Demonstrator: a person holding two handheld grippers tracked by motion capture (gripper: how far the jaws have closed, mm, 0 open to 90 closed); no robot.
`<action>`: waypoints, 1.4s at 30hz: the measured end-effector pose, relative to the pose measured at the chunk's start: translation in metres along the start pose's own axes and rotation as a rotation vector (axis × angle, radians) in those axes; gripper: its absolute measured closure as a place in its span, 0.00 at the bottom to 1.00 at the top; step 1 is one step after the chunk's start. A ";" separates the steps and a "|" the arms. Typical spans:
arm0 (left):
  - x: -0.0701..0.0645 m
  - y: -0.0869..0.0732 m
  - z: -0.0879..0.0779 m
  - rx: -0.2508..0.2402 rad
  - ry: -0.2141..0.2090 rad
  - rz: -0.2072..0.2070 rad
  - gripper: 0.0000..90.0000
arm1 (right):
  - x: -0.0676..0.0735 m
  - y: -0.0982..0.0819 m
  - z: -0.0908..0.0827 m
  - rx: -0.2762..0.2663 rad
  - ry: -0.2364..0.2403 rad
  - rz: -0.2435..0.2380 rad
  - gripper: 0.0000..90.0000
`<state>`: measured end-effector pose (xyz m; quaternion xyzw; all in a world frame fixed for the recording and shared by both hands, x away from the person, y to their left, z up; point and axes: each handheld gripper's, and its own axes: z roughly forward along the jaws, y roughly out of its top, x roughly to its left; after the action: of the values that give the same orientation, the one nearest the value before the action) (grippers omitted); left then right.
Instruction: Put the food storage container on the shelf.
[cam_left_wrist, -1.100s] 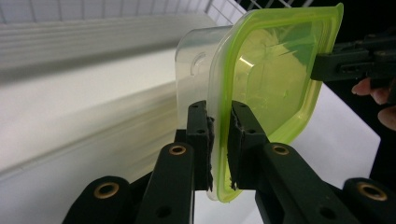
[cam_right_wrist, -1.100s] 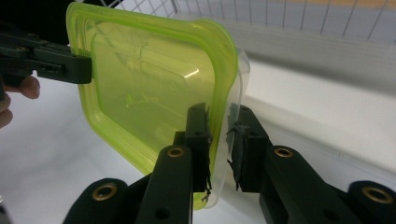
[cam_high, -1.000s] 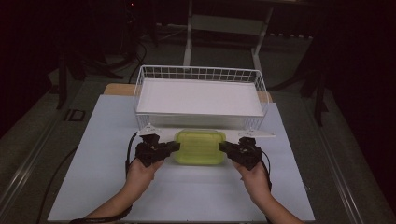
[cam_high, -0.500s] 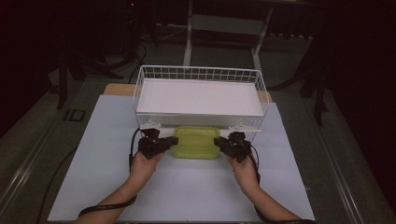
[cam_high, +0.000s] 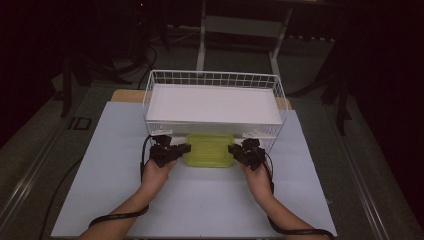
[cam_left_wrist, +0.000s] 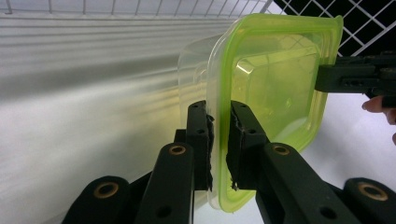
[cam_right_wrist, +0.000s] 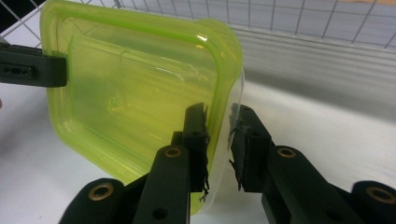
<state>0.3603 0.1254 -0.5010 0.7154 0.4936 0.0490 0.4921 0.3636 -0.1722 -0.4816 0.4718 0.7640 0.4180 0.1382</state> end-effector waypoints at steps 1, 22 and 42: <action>0.000 0.000 0.001 -0.005 0.003 0.001 0.89 | 0.000 0.001 0.001 -0.008 -0.010 0.001 0.85; 0.007 0.002 0.013 -0.092 0.052 0.099 0.78 | 0.000 0.006 0.014 -0.074 -0.099 0.010 0.78; 0.009 0.002 0.024 -0.102 0.103 0.113 0.60 | 0.005 0.002 0.026 -0.087 -0.182 -0.056 0.61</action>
<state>0.3793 0.1167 -0.5152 0.7127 0.4739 0.1388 0.4982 0.3782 -0.1538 -0.4949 0.4799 0.7422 0.4022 0.2390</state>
